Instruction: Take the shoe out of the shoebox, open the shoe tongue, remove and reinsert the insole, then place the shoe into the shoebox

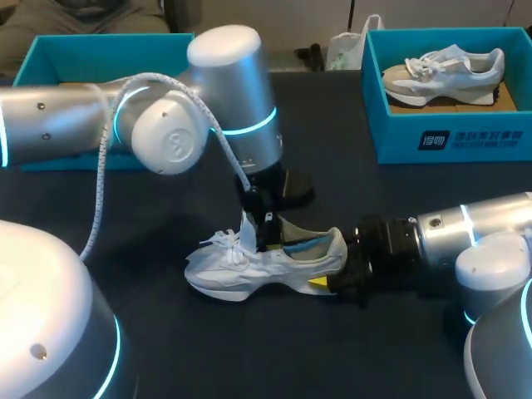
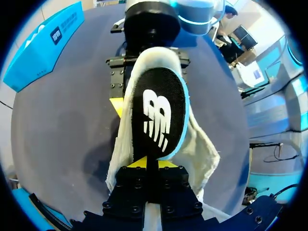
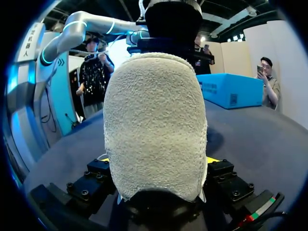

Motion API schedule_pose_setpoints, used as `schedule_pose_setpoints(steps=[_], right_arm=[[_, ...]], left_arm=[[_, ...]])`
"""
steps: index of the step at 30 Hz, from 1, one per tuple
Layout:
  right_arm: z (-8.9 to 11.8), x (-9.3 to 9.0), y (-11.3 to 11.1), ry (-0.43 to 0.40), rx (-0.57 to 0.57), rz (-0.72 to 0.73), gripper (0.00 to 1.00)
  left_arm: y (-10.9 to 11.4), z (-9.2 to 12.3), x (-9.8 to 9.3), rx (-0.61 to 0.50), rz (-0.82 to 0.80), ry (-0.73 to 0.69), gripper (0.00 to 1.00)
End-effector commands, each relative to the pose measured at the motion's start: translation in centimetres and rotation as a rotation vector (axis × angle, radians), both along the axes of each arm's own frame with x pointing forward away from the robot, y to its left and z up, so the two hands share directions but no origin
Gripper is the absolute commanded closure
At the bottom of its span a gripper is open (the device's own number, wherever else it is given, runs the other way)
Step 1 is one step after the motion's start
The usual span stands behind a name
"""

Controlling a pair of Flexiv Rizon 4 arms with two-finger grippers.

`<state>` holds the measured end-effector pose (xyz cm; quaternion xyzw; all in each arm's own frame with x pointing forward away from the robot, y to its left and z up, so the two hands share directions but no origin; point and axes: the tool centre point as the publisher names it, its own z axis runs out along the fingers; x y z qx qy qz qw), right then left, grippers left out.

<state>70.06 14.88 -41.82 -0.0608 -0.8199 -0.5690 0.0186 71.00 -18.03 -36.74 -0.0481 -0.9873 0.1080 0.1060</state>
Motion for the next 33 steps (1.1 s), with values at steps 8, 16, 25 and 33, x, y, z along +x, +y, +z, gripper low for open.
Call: schedule_pose_setpoints(steps=[8, 16, 25, 33], right_arm=[[-0.2, -0.3, -0.1, 0.001, -0.007, -0.001, 1.0], [-0.2, -0.3, -0.1, 0.001, -0.007, -0.001, 1.0], [-0.2, -0.3, -0.1, 0.001, -0.007, -0.001, 1.0], [-0.2, -0.3, -0.1, 0.001, -0.007, -0.001, 1.0]], left_arm=[[-0.2, 1.9, -0.5, -0.087, 0.012, 0.022, 1.0], [-2.3, 2.3, -0.8, -0.11, 0.044, -0.043, 0.82], [-2.9, 3.2, -1.4, -0.145, 0.057, -0.114, 0.19], [-2.8, 3.8, -1.9, -0.167, 0.083, -0.177, 0.25]])
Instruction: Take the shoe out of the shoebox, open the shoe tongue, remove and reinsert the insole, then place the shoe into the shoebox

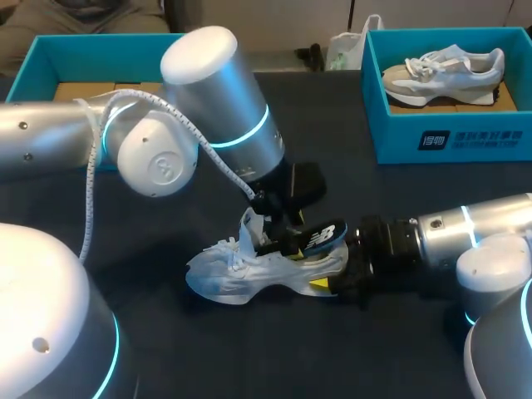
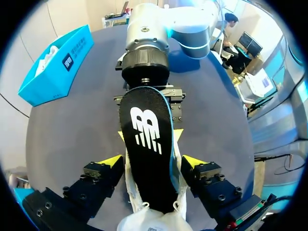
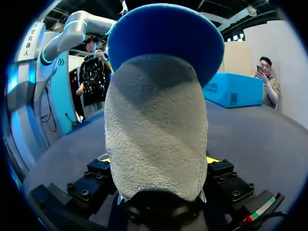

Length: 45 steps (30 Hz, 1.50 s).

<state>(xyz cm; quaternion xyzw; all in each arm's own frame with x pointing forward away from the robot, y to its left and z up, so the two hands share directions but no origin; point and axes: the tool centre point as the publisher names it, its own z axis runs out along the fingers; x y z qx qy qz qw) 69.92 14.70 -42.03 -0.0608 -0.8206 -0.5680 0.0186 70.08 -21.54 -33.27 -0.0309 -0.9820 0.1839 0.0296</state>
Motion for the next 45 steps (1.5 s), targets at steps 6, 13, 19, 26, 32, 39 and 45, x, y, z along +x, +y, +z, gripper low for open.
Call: schedule_pose_setpoints(steps=[6, 13, 19, 26, 32, 39, 45], right_arm=[[0.0, -0.1, 0.1, 0.001, -0.004, -0.001, 1.0], [0.0, -0.1, 0.1, 0.001, -0.004, -0.001, 1.0], [0.0, -0.1, 0.1, 0.001, -0.004, -0.001, 1.0], [0.0, -0.1, 0.1, 0.001, -0.004, -0.001, 1.0], [0.0, -0.1, 0.1, 0.001, -0.004, -0.001, 1.0], [0.0, -0.1, 0.1, 0.001, -0.004, -0.001, 1.0], [0.0, -0.1, 0.1, 0.001, -0.004, -0.001, 1.0]], left_arm=[[0.0, 0.6, -1.8, -0.024, 0.056, -0.089, 0.43], [-1.4, 0.2, -2.8, -0.038, 0.114, -0.178, 0.53], [-2.3, -0.4, -3.1, -0.045, 0.17, -0.265, 0.53], [-2.7, -0.5, -3.3, -0.056, 0.21, -0.326, 0.52], [-3.0, -0.6, -2.9, -0.059, 0.242, -0.373, 0.51], [-3.3, -0.8, -2.3, -0.06, 0.272, -0.405, 0.52], [-3.5, -0.8, -1.8, -0.061, 0.289, -0.424, 0.52]])
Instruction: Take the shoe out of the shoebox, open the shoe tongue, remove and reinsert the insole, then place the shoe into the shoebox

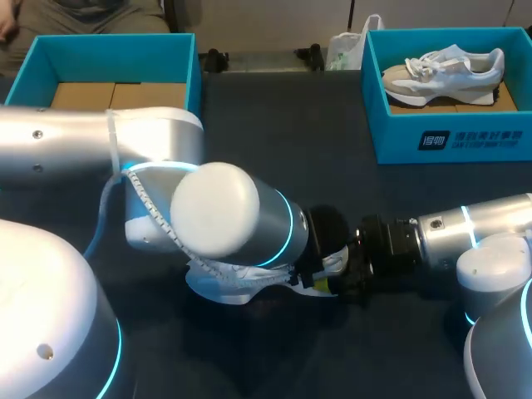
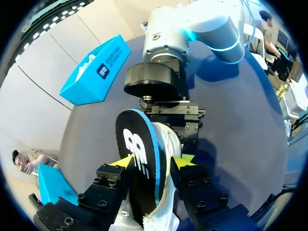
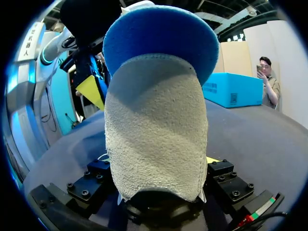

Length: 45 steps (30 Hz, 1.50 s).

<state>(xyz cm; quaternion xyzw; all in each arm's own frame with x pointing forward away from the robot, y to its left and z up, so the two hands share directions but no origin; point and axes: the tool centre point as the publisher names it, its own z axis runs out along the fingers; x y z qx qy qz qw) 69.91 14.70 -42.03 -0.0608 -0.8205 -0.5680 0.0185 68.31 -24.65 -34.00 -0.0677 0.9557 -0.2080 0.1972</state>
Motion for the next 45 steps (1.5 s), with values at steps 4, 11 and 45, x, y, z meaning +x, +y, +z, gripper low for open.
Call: schedule_pose_setpoints(steps=[4, 11, 45], right_arm=[[0.0, -0.1, 0.1, 0.001, -0.004, -0.001, 1.0], [0.0, -0.1, 0.1, 0.001, -0.004, -0.001, 1.0], [0.0, -0.1, 0.1, 0.001, -0.004, -0.001, 1.0]], left_arm=[[-0.4, -0.2, 0.2, 0.01, 0.019, -0.029, 0.52], [-0.1, 0.1, 0.4, 0.004, 0.027, -0.039, 0.52], [0.5, 0.3, 0.3, -0.021, 0.038, -0.05, 1.0]])
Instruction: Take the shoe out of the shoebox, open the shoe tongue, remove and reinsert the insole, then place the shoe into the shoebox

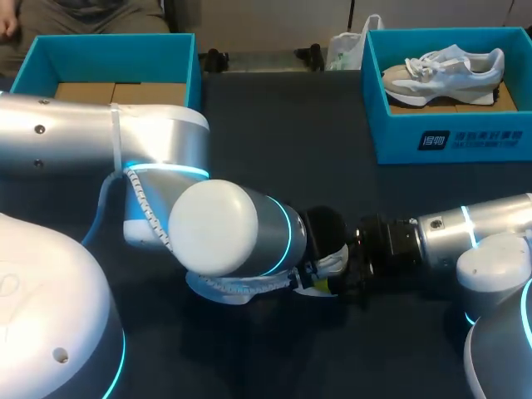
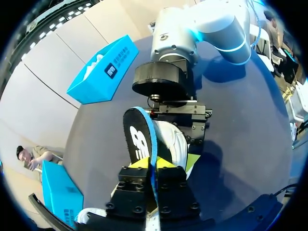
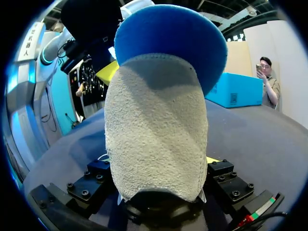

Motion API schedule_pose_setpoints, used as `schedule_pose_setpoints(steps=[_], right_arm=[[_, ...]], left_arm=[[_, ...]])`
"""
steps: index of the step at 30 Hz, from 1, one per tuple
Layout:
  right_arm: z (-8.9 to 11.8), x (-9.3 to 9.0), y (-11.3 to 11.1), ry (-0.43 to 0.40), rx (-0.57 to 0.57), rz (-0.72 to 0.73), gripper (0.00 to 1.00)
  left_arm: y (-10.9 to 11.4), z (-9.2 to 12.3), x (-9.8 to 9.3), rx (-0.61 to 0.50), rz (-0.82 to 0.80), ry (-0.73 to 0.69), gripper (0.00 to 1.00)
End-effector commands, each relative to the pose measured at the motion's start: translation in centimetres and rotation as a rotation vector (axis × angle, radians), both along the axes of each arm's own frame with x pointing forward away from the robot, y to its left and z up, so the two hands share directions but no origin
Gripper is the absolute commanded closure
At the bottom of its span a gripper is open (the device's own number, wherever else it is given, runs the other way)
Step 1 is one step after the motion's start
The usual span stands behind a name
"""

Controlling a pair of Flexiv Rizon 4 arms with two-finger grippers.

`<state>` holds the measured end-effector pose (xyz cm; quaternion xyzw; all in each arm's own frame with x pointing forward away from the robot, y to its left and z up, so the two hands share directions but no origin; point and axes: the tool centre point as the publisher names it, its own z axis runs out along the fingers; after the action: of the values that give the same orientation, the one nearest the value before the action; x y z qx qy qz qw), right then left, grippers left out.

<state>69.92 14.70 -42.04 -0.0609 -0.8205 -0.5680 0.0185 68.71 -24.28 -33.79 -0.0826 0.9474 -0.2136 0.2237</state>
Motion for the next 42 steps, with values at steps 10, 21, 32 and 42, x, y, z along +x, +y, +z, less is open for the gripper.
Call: schedule_pose_setpoints(steps=[10, 21, 32, 42], right_arm=[[0.0, -0.1, 0.1, 0.001, -0.004, -0.001, 1.0], [0.0, -0.1, 0.1, 0.001, -0.004, -0.001, 1.0], [0.0, -0.1, 0.1, 0.001, -0.004, -0.001, 1.0], [0.0, -0.1, 0.1, 0.001, -0.004, -0.001, 1.0]], left_arm=[[-0.3, 1.2, 0.4, -0.042, 0.013, -0.019, 1.0], [-1.6, 1.6, 1.0, -0.081, 0.043, -0.067, 1.0], [-2.2, 1.6, 1.3, -0.091, 0.064, -0.105, 0.67], [-1.0, 1.2, 0.3, -0.095, 0.104, -0.087, 0.38]])
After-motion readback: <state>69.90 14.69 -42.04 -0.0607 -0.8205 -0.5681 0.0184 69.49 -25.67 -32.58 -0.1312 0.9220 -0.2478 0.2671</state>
